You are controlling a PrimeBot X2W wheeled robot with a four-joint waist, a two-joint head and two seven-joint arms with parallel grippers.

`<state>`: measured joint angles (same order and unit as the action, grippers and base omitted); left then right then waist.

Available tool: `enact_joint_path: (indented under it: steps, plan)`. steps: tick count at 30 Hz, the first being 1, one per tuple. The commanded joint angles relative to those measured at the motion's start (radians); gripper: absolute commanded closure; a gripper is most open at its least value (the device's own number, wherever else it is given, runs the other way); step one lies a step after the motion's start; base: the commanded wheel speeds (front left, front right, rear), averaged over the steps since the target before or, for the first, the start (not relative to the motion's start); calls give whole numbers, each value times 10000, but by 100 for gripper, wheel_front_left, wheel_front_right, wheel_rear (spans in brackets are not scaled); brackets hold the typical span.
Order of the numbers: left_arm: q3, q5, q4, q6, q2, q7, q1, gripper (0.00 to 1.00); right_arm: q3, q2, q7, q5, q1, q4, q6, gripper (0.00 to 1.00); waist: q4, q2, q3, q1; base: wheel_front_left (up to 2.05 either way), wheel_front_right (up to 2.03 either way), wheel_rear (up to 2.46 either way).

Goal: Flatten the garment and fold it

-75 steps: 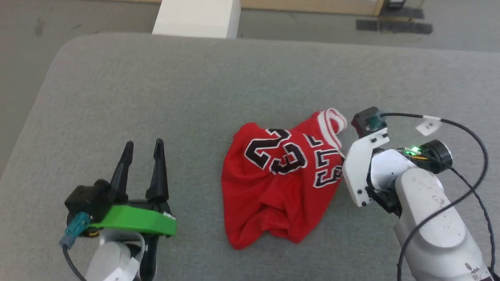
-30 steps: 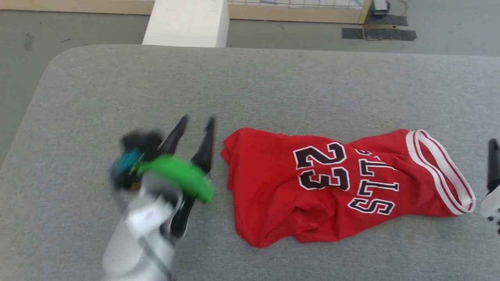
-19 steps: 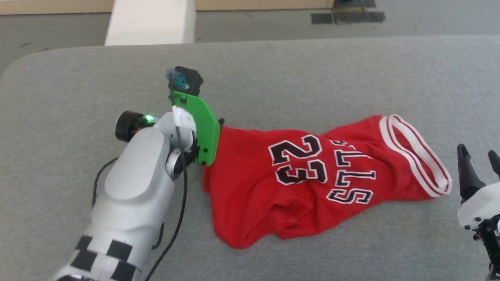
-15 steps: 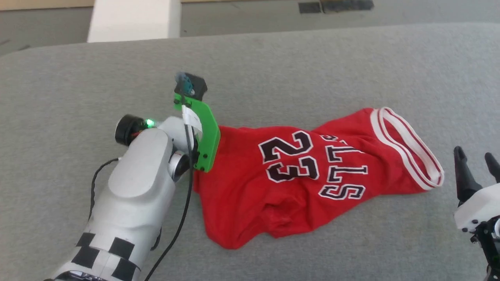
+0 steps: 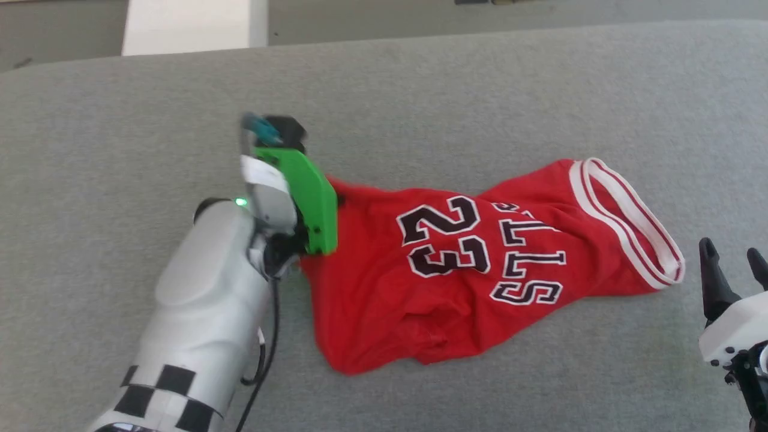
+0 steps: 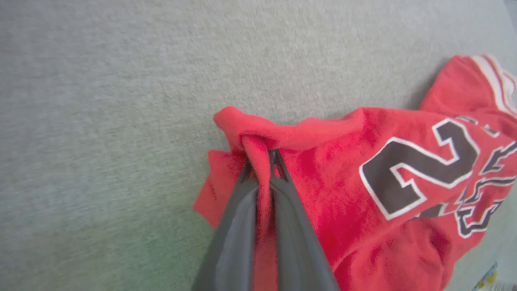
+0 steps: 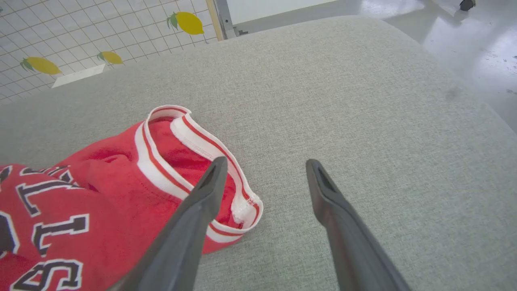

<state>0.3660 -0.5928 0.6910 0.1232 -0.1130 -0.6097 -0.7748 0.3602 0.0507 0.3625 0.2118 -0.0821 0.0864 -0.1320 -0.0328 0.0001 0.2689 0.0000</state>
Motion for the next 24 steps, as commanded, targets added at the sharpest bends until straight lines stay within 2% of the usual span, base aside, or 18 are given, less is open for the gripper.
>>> enact_joint_path:
  steps: [1, 7, 9, 15, 18, 21, 23, 24]
  plan:
    - [-435, -364, -199, -19, -28, 384, 53, 100, -36, -4, 63, -87, 89, -65, 13, 0, 546, -1, -513, 0, 0, 0, 0]
    - [-2256, -1367, -1565, -567, -499, 2008, 610, 100, -180, -4, 154, -144, 312, -342, 13, 0, 1439, -1, -1297, 0, 0, 0, 0]
    - [-2648, -1410, -2162, -925, -766, 2271, 1161, 100, -209, -4, 162, -136, 411, -436, 13, 0, 1770, -1, -1513, 0, 0, 0, 0]
    - [-3813, -1334, -3927, -2555, -1490, 2448, 3544, 100, -500, -5, 200, -128, 545, -556, 13, 0, 2587, -1, -1801, 0, 0, 0, 0]
    - [-4209, -1434, -4634, -3249, -1494, 2213, 5055, 100, -700, -5, 222, -108, 476, -608, 13, 0, 2818, -1, -1816, 0, 0, 0, 0]
    - [-4199, -1766, -5044, -3421, -1171, 1778, 6285, 100, -918, -5, 223, -88, 408, -689, 13, 0, 2862, -1, -1787, 0, 0, 0, 0]
    - [-4111, -2159, -5297, -3287, -814, 1530, 6760, 100, -1041, -5, 223, -80, 367, -743, 13, 0, 2885, -1, -1737, 0, 0, 0, 0]
    - [-4139, -2360, -5454, -3174, -659, 1543, 6862, 1, -1113, -5, 231, -89, 347, -774, 13, 0, 2888, -1, -1715, 0, 0, 0, 0]
